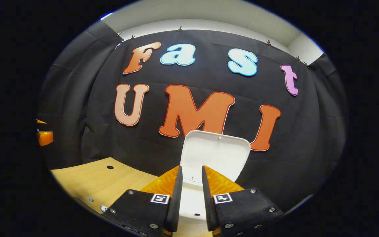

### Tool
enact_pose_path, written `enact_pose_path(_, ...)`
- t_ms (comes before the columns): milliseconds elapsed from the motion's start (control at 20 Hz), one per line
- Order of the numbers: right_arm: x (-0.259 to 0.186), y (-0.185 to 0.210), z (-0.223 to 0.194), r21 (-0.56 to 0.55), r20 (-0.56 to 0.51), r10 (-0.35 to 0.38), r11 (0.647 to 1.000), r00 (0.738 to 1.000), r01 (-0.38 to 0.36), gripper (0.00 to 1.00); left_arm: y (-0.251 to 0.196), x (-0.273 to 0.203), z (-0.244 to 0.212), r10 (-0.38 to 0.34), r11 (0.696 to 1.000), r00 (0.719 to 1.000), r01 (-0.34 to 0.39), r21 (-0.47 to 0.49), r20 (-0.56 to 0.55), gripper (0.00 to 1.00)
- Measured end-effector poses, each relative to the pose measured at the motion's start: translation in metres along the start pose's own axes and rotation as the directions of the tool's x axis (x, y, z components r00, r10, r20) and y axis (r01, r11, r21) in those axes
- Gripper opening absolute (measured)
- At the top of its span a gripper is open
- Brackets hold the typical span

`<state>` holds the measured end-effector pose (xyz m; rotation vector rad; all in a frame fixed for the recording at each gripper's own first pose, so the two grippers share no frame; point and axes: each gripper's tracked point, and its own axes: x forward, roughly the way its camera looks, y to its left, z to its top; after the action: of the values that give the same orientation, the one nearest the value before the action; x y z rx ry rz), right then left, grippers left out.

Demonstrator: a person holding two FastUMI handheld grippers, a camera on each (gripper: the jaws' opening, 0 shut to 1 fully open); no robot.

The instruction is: Press the lid of the desktop garbage bin to open it, pick up the crumpled paper on the desktop and throw it into the bin, then pick up the pop can on the desktop and drop it into the bin, and finally close the garbage bin lid.

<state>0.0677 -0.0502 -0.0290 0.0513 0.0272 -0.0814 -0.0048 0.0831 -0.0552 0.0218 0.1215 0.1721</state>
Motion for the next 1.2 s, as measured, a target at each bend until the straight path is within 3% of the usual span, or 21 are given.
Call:
enact_pose_path(50, -0.005, 0.010, -0.004, 0.032, -0.012, 0.029, 0.999, 1.000, -0.028, 0.46, 0.001, 0.002, -0.003, -0.004, 1.000, 1.000, 0.004, -0.002, -0.005, 0.98)
enact_pose_path(150, -0.009, 0.022, -0.013, 0.068, -0.040, 0.051, 0.996, 0.998, -0.048, 0.57, 0.004, 0.005, -0.010, -0.009, 1.000, 1.000, 0.010, 0.006, -0.021, 0.98)
enact_pose_path(300, -0.020, 0.037, -0.025, 0.090, -0.073, 0.070, 0.994, 0.995, -0.064, 0.65, 0.007, 0.009, -0.022, -0.027, 1.000, 0.999, 0.028, 0.008, -0.046, 0.98)
enact_pose_path(650, -0.040, 0.078, -0.046, 0.111, -0.135, 0.116, 0.989, 0.984, -0.101, 0.96, -0.008, 0.020, -0.064, -0.124, 0.991, 0.984, 0.129, 0.034, -0.131, 0.98)
enact_pose_path(1200, -0.063, 0.117, -0.082, 0.106, -0.245, 0.109, 0.991, 0.963, -0.085, 0.98, -0.034, 0.030, -0.158, -0.284, 0.956, 0.913, 0.294, -0.010, -0.294, 0.98)
